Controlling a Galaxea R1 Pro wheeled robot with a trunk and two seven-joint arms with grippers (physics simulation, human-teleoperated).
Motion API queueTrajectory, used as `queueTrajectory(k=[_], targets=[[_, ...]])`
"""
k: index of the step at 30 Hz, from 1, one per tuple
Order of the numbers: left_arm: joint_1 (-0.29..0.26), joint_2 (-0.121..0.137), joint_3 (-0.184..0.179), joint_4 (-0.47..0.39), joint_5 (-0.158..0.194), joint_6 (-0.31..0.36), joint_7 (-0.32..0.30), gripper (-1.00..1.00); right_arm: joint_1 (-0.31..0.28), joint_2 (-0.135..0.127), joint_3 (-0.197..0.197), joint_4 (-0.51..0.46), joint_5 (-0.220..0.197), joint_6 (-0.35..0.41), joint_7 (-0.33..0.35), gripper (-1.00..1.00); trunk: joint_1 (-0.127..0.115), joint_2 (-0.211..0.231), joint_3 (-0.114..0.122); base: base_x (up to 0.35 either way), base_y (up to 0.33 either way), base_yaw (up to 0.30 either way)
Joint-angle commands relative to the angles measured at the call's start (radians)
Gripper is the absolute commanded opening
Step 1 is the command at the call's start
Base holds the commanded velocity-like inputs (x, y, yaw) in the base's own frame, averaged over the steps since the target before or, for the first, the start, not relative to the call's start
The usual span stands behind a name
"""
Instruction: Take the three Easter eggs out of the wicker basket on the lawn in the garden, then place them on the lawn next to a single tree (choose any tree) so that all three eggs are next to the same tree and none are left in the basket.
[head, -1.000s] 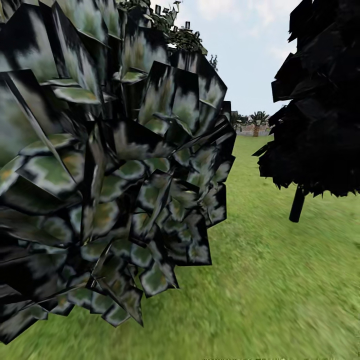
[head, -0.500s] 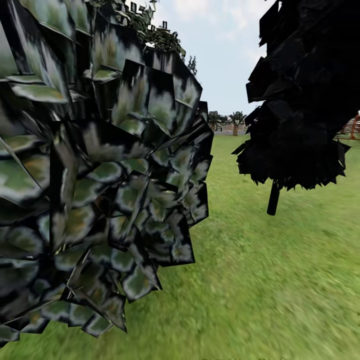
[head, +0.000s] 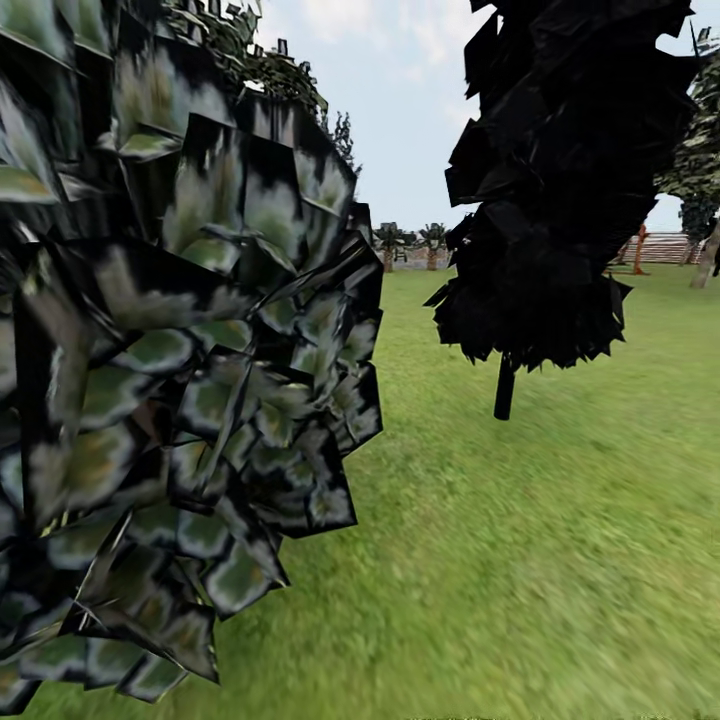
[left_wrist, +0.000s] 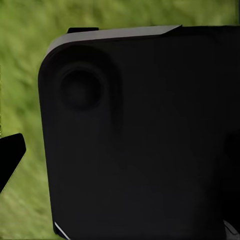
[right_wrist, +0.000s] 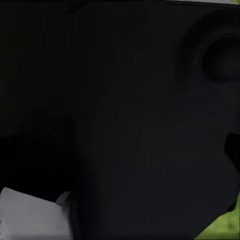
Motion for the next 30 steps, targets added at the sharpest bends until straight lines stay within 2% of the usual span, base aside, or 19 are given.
queueTrajectory(k=[1,12,30], targets=[[0.001,0.0,0.0,-0.002,-0.001,-0.001,0.0,1.0,-0.001,0.0,0.0,0.0,-0.001,0.0,0.0,1.0,0.0,0.0,-0.001,0.0,0.0,-0.248],[0.0,0.0,0.0,-0.002,-0.002,-0.001,0.0,1.0,-0.001,0.002,0.0,0.0,-0.001,0.0,0.0,1.0,0.0,0.0,-0.001,0.0,-0.083,-0.249],[0.0,0.0,0.0,0.0,-0.002,-0.001,0.0,1.0,-0.001,0.001,0.0,0.0,0.0,-0.001,0.0,1.0,0.0,0.0,-0.001,0.048,-0.24,-0.249]])
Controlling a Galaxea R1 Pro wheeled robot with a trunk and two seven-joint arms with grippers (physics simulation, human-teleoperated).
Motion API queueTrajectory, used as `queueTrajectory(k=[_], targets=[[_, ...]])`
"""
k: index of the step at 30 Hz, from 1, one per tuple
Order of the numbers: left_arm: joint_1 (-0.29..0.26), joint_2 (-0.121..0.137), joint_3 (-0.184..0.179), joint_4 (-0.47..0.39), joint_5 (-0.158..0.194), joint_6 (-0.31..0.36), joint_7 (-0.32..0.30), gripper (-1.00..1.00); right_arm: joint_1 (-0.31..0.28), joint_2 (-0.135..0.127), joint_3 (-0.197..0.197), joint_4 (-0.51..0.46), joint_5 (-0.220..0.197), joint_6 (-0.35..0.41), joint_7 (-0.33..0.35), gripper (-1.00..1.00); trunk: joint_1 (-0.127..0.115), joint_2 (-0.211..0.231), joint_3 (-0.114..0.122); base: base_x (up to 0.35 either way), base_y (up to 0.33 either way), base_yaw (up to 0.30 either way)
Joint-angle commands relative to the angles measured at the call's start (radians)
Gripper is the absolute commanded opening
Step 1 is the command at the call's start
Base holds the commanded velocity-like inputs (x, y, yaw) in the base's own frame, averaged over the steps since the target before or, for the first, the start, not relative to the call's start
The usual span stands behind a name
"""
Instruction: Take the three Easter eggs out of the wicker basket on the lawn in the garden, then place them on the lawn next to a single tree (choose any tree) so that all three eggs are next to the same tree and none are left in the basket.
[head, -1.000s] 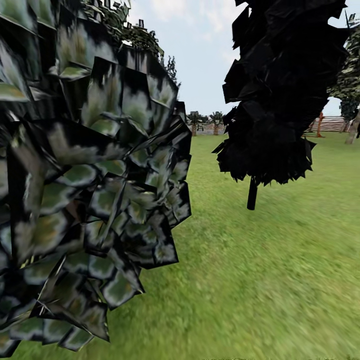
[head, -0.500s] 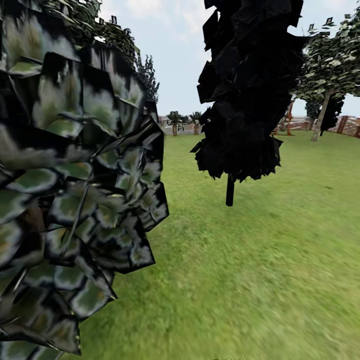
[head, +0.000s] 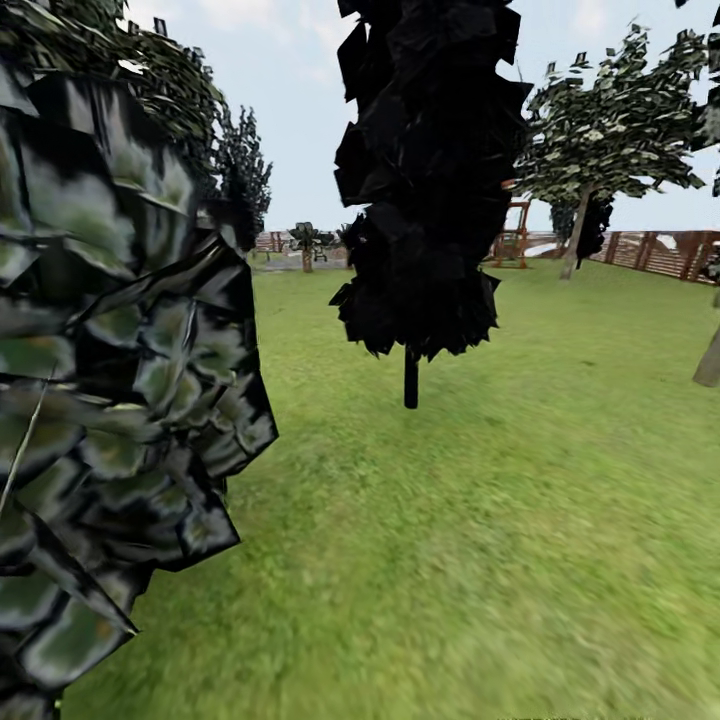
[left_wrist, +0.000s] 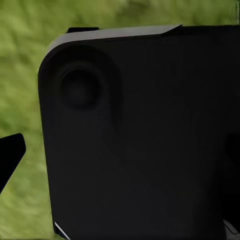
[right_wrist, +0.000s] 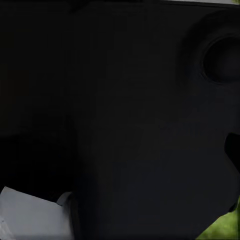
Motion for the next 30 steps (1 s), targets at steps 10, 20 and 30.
queueTrajectory(k=[10,20,30], targets=[[0.001,0.0,-0.013,-0.003,-0.001,-0.001,0.0,1.0,-0.001,0.0,0.0,0.0,-0.001,-0.001,-0.001,1.0,0.0,0.0,-0.001,0.113,-0.269,-0.248],[0.001,-0.001,-0.016,-0.004,-0.002,-0.001,0.0,1.0,-0.001,-0.001,0.0,0.0,-0.001,-0.001,-0.001,1.0,0.0,0.0,-0.001,0.118,-0.269,-0.249],[0.001,-0.001,-0.042,-0.011,-0.001,-0.001,0.0,1.0,-0.002,-0.001,-0.005,-0.005,-0.001,-0.002,-0.002,1.0,0.0,0.0,-0.001,0.134,-0.269,-0.249]])
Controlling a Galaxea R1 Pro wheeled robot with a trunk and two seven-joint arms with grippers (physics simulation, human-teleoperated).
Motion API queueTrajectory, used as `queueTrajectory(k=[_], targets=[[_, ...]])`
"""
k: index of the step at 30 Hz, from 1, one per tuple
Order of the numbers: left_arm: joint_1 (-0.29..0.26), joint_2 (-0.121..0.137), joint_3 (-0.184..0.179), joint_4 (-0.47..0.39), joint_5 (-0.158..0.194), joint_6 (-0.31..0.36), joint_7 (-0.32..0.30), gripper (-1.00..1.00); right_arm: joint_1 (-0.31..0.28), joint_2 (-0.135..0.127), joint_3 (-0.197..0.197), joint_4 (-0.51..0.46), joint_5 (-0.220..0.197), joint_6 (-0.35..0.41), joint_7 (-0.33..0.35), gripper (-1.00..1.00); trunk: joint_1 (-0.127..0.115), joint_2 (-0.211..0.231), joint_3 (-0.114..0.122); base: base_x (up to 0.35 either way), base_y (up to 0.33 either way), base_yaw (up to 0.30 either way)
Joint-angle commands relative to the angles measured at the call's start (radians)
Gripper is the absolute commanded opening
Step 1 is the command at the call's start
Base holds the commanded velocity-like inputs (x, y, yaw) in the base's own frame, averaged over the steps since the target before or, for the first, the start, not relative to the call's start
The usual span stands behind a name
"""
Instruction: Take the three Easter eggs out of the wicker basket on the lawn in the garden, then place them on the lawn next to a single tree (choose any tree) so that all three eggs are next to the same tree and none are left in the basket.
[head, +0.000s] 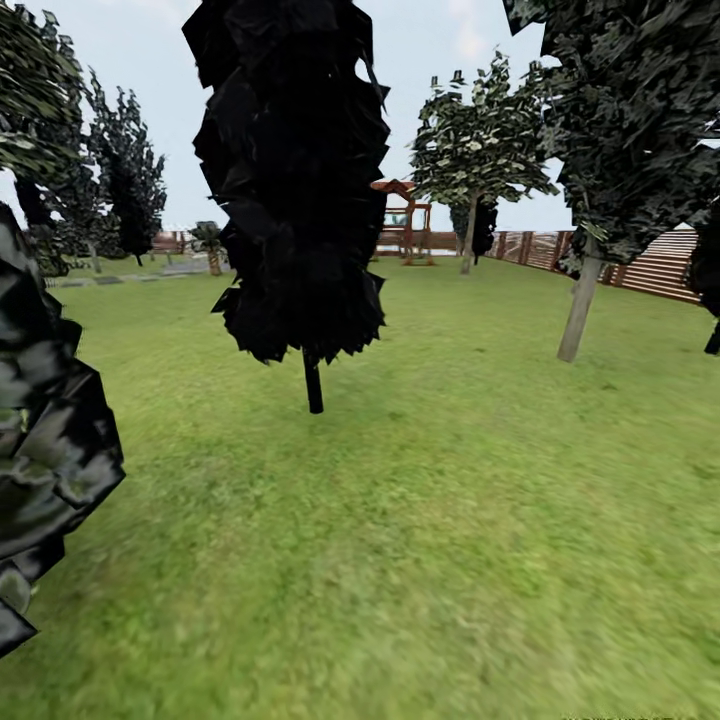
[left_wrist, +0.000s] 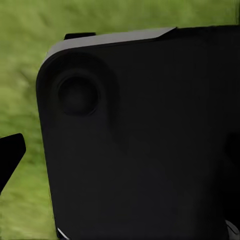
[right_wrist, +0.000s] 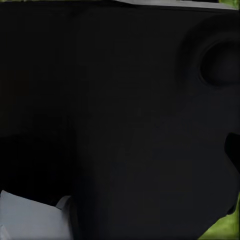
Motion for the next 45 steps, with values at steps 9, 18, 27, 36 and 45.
queueTrajectory(k=[9,18,27,36,45], targets=[[0.0,-0.003,-0.005,-0.009,-0.001,-0.002,0.0,1.0,-0.001,-0.002,0.0,-0.003,-0.001,-0.001,0.0,1.0,0.0,0.0,-0.001,0.198,-0.265,-0.248],[0.0,-0.004,-0.007,-0.036,-0.001,-0.002,0.003,1.0,-0.001,-0.003,-0.001,-0.004,0.0,-0.021,0.0,1.0,0.0,0.0,-0.001,0.228,-0.261,-0.248],[0.0,0.006,-0.007,-0.193,-0.002,0.0,0.009,1.0,-0.001,-0.008,-0.001,-0.102,0.005,-0.023,-0.004,1.0,0.0,0.0,-0.001,0.244,-0.256,-0.052],[0.0,0.006,-0.006,-0.333,-0.004,0.007,0.011,1.0,-0.001,-0.023,-0.001,-0.24,0.011,-0.022,-0.009,1.0,0.0,0.0,-0.001,0.252,-0.244,-0.001],[0.0,0.009,-0.007,-0.521,-0.005,0.008,0.011,1.0,-0.001,-0.04,-0.003,-0.43,0.012,-0.021,-0.011,1.0,0.0,0.0,-0.001,0.259,-0.241,0.0]])
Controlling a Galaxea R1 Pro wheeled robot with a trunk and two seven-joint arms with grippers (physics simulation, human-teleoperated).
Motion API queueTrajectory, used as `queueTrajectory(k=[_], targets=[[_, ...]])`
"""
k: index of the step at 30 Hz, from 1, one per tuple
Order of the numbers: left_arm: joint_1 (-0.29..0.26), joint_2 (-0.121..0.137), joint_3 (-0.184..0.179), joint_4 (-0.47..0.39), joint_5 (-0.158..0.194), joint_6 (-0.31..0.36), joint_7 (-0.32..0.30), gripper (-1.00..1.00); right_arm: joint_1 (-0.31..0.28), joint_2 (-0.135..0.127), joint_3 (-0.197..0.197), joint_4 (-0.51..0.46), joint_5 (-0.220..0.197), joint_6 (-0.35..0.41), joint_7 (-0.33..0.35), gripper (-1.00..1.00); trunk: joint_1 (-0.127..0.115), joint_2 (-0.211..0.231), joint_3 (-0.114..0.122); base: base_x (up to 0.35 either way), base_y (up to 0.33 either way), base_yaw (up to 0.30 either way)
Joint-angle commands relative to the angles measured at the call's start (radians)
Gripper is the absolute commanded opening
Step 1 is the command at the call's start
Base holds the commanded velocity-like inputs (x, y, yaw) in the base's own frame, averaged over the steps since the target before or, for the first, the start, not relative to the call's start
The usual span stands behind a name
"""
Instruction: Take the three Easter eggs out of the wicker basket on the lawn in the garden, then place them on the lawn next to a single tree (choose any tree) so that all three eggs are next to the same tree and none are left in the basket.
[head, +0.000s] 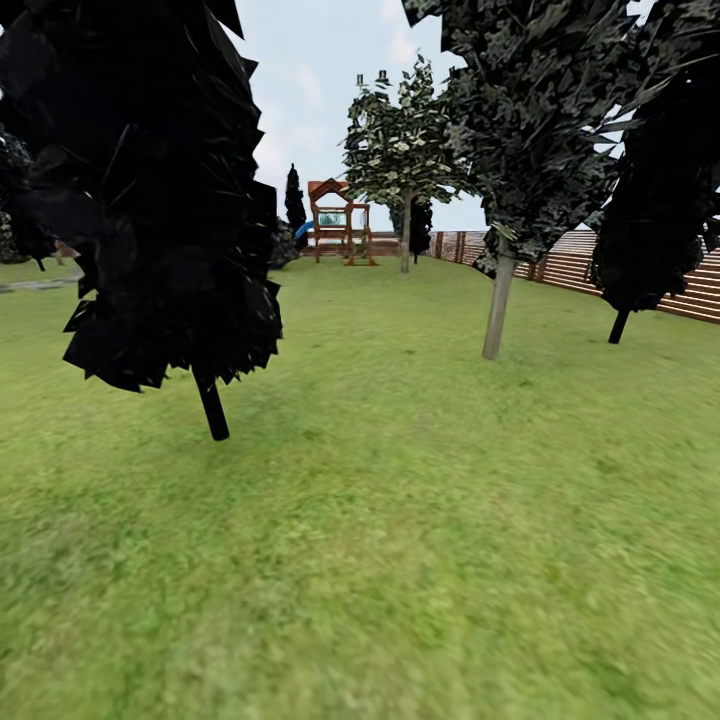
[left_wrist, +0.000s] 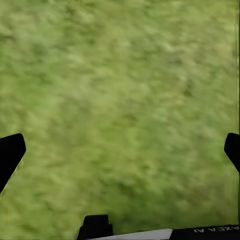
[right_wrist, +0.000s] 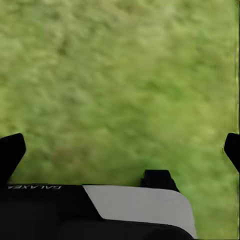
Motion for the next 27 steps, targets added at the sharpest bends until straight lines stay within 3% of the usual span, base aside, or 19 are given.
queueTrajectory(k=[1,5,11,19,27], targets=[[0.0,0.0,0.0,-0.028,-0.001,-0.001,0.001,1.0,0.0,0.0,-0.001,-0.018,0.0,-0.003,-0.002,1.0,0.0,0.0,-0.001,0.26,-0.241,0.0],[0.001,0.002,0.0,-0.114,-0.001,-0.001,0.001,1.0,-0.002,-0.002,-0.001,-0.097,0.0,-0.003,-0.002,1.0,0.0,0.0,-0.001,0.261,-0.241,0.0],[0.0,0.007,0.001,-0.183,-0.003,-0.001,0.0,1.0,-0.01,-0.04,-0.002,-0.178,0.0,-0.027,-0.002,1.0,0.0,0.0,-0.001,0.262,-0.24,0.0],[0.0,0.009,0.007,-0.152,0.0,0.002,0.002,1.0,-0.014,-0.068,-0.002,-0.173,-0.008,-0.038,-0.002,1.0,0.0,0.0,-0.001,0.262,-0.24,0.0],[0.0,0.005,0.005,-0.092,0.0,0.0,0.001,1.0,-0.014,-0.067,-0.002,-0.161,-0.009,-0.035,-0.002,1.0,0.0,0.0,-0.001,0.267,-0.238,0.0]])
